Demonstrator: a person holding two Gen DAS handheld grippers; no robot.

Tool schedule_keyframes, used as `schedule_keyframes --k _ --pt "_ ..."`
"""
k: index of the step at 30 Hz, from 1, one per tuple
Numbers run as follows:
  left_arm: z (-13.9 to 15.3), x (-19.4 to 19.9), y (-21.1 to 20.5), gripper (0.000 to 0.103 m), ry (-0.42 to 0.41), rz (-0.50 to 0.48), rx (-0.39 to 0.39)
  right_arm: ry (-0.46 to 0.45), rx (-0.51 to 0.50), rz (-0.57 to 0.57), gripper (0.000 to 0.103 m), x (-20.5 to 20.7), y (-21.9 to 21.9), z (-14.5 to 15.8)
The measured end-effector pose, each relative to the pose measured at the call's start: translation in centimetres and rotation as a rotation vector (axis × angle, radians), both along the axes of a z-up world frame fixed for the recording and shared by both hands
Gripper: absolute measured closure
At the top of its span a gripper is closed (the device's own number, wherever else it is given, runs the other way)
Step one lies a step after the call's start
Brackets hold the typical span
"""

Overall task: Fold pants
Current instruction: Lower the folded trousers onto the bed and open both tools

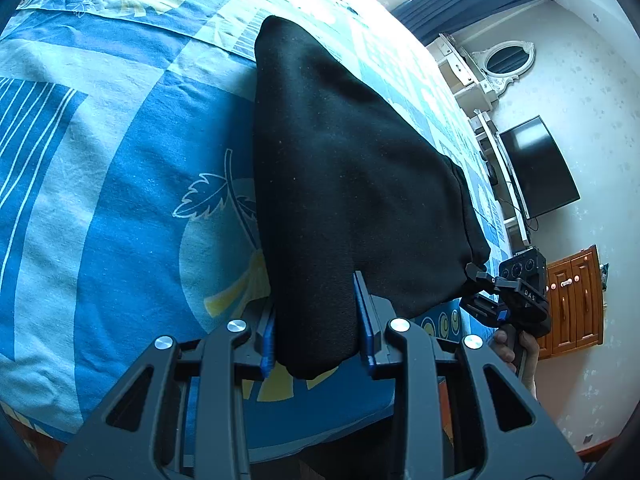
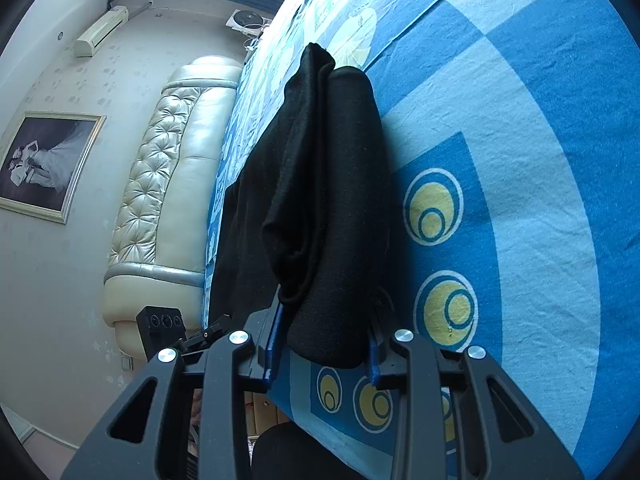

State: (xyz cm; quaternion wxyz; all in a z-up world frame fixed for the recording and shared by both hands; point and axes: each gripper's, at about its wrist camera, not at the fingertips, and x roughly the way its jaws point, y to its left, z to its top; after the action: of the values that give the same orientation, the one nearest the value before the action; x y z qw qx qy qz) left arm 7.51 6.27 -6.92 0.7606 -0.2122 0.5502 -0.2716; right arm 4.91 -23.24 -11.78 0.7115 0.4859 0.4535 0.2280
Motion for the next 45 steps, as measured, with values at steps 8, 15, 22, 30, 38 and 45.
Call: schedule_keyframes --k 8,15,22,30,38,45 --pt "-0.4 0.4 0.0 0.072 -0.004 -0.006 -0.013 0.004 0.012 0.000 0.070 0.1 0.1 -0.3" --pt "-0.8 0.6 -0.3 0.072 -0.005 -0.009 -0.023 0.005 0.026 -0.001 0.070 -0.1 -0.1 -0.9" --pt "-0.9 0.4 0.1 0.071 0.001 -0.009 -0.044 0.001 0.039 0.000 0.070 -0.2 -0.6 -1.4" --pt "-1.0 0.0 0.5 0.052 -0.023 -0.002 -0.035 0.004 0.077 -0.006 0.068 -0.3 -1.1 -2.0" --pt "-0.9 -1.6 0.6 0.030 -0.082 0.022 -0.024 -0.006 0.185 -0.038 0.062 -1.4 -2.4 -3.2" --pt "0.5 -4.4 -1.1 0.012 -0.146 0.076 0.176 0.009 0.118 -0.042 0.061 -4.3 -3.1 -2.8"
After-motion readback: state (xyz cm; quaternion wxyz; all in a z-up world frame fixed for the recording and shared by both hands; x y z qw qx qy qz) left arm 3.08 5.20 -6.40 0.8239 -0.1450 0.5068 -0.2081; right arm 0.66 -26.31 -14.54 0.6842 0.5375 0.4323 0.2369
